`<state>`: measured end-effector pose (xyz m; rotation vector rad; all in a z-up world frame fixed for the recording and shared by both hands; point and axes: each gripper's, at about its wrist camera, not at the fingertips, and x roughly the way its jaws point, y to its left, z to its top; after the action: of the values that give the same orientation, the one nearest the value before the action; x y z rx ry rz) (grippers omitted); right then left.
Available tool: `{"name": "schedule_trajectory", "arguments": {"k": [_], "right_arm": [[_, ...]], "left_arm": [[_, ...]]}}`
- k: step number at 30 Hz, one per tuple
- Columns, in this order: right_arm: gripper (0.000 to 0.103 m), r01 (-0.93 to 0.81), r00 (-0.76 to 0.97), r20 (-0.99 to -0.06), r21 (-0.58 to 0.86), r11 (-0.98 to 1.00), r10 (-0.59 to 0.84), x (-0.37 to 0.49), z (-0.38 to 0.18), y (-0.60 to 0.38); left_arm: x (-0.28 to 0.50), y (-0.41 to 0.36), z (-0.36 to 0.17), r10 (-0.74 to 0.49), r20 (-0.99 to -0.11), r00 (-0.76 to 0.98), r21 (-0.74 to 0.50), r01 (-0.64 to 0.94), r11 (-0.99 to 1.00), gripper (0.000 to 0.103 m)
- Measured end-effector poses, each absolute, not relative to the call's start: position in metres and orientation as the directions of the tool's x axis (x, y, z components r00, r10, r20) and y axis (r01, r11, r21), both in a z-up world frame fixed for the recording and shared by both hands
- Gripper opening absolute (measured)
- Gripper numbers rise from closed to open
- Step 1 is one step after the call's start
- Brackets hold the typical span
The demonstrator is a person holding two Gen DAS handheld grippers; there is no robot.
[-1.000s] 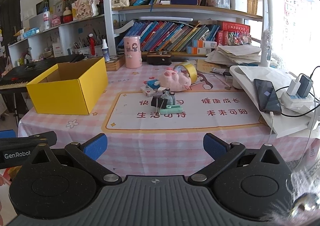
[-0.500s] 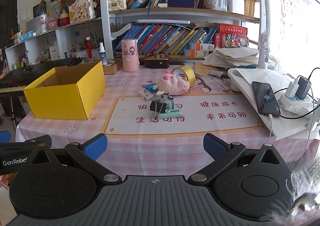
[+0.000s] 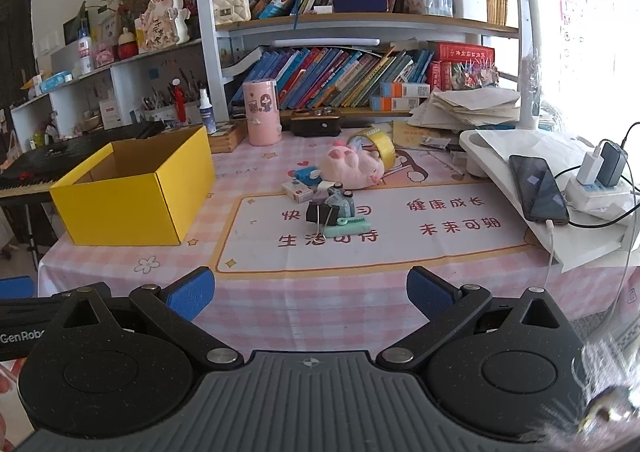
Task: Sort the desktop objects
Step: 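Move both tools toward the cluster of small items on the mat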
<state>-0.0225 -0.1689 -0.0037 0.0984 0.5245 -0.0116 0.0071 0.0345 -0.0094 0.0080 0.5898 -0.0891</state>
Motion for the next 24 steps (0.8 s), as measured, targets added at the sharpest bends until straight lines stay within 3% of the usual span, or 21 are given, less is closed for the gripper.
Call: {"name": "schedule_trajectory", "arguments": {"k": [9, 24], "right_arm": [[0.103, 0.029, 0.875, -0.484, 0.044, 0.999, -0.004, -0.025, 0.000, -0.163], [0.103, -0.012, 0.860, -0.510, 0.014, 1.000, 0.017, -0.018, -0.010, -0.170]], "left_arm": [[0.007, 0.022, -0.008, -0.034, -0.531, 0.847, 0.067, 0.081, 0.994, 0.095], [0.021, 0.015, -0.019, -0.031, -0.599, 0.800, 0.019, 0.053, 0.998, 0.095]]}}
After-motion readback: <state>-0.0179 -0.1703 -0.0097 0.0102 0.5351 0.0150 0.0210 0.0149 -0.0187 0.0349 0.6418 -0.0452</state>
